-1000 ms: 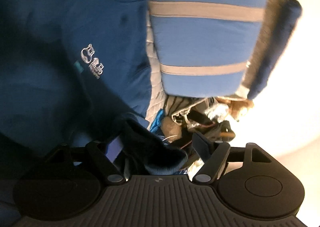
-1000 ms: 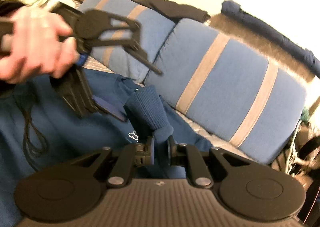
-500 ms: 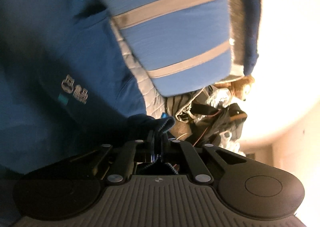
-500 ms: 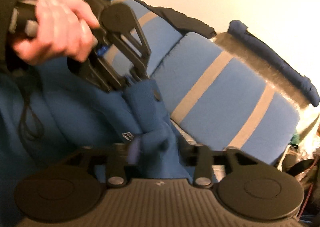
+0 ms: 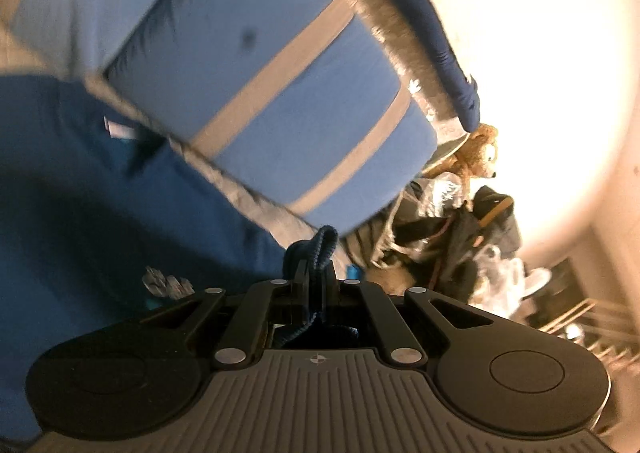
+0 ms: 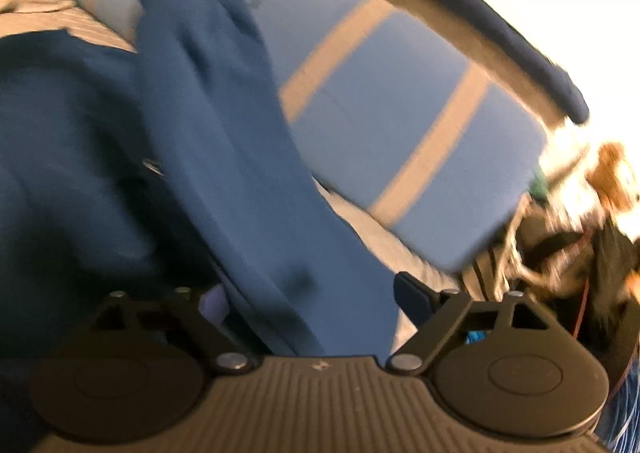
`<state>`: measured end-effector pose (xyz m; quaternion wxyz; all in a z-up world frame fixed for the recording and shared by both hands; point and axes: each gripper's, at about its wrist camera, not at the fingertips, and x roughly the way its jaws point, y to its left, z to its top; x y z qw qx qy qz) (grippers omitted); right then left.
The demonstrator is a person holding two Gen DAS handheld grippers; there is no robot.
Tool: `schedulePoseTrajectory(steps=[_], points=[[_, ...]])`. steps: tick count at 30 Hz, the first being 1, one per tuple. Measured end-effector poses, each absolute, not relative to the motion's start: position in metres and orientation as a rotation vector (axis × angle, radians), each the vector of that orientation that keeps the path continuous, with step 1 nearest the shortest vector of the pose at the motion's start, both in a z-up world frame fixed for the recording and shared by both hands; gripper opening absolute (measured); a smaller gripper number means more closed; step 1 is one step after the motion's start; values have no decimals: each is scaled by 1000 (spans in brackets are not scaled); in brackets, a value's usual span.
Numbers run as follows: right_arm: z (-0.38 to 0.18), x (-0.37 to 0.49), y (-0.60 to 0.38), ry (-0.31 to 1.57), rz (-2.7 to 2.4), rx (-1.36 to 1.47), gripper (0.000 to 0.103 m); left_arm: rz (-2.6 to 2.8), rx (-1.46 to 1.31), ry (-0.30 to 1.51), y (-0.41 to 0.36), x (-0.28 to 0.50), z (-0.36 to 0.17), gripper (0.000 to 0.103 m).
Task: Fold clothes
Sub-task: 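Open and withdraw the right gripper while the left gripper holds the sleeve, then lay the sleeve across the sweatshirt chest and open the left gripper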
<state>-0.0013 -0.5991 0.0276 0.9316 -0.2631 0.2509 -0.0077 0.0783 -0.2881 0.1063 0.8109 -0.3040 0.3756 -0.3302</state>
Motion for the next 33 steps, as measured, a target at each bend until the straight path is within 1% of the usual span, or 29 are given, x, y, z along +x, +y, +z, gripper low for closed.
schedulePoseTrajectory(steps=[5, 18, 26, 33], points=[[25, 11, -626, 562, -86, -391, 96, -689, -603, 740, -277, 74, 123, 5], [26, 32, -681, 663, -158, -9, 100, -650, -613, 618, -233, 78, 160, 5], [26, 39, -672, 683, -132, -30, 101, -604, -585, 569, -202, 75, 176, 5], [26, 44, -650, 699, -100, -112, 101, -532, -568, 576, -166, 73, 170, 5]])
